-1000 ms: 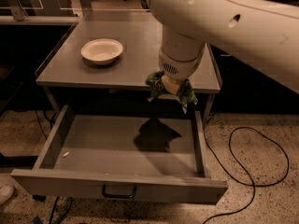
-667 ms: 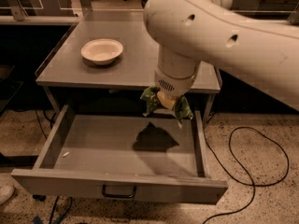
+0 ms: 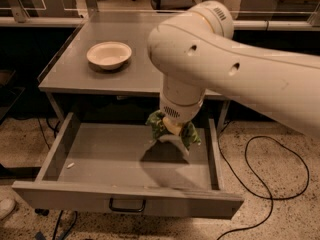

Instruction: Place green jalapeno chip bag into top drawer

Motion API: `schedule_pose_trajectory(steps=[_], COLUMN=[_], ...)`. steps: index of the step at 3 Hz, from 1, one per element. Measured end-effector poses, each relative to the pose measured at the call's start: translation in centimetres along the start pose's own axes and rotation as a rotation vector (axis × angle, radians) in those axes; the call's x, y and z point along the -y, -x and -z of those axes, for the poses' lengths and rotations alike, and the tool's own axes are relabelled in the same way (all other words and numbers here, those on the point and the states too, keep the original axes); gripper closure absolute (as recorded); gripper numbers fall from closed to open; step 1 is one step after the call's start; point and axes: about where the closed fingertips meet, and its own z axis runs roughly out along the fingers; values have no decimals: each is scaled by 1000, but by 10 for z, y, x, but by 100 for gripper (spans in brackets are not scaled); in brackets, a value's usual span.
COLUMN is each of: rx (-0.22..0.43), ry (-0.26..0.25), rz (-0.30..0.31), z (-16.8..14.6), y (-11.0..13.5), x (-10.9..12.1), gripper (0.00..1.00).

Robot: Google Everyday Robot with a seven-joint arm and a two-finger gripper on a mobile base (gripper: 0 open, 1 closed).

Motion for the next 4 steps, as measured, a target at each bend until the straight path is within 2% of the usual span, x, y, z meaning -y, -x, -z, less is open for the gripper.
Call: schedule_pose_trajectory(steps=[1, 2, 4], rx=[-17, -24, -23], ry=[72, 112, 152], rz=[8, 14, 24], z=[-43, -81, -126], y=[7, 19, 36], x=[-19, -30, -43], gripper=[100, 100, 100])
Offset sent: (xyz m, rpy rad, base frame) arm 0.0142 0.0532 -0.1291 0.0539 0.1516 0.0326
